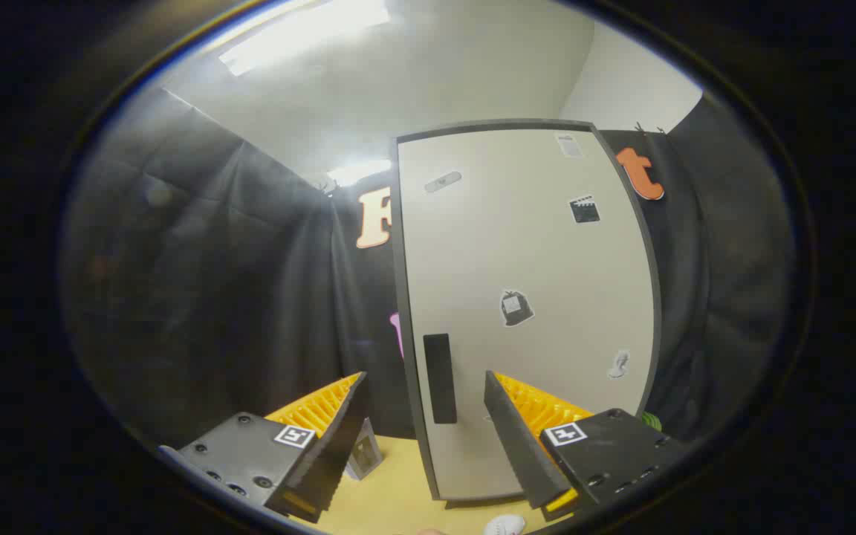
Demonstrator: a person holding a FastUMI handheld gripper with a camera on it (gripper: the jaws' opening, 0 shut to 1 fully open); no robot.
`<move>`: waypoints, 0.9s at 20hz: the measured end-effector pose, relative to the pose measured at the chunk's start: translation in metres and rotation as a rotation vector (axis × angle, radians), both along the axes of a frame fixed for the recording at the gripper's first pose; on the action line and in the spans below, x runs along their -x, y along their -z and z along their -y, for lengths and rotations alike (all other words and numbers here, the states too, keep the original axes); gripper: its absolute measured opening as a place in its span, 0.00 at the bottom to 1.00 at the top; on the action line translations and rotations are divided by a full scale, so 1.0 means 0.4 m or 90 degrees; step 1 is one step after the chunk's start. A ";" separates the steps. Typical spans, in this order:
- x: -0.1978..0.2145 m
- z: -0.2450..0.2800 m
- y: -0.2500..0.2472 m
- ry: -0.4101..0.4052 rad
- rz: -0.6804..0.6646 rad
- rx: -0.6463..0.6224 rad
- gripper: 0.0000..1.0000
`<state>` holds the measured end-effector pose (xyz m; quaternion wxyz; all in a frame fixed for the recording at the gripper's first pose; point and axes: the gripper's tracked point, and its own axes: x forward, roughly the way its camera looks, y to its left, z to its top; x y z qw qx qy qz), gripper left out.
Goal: Open the shoe cabinet door, grab the shoes and put them into the shoe cabinet, then close the shoe cabinet door.
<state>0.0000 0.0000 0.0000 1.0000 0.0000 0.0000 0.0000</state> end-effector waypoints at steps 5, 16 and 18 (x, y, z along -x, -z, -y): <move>-0.011 0.001 0.001 0.002 0.003 0.002 0.96; -0.058 0.010 0.028 0.007 -0.013 0.009 0.96; -0.070 0.010 0.034 0.008 -0.014 0.010 0.96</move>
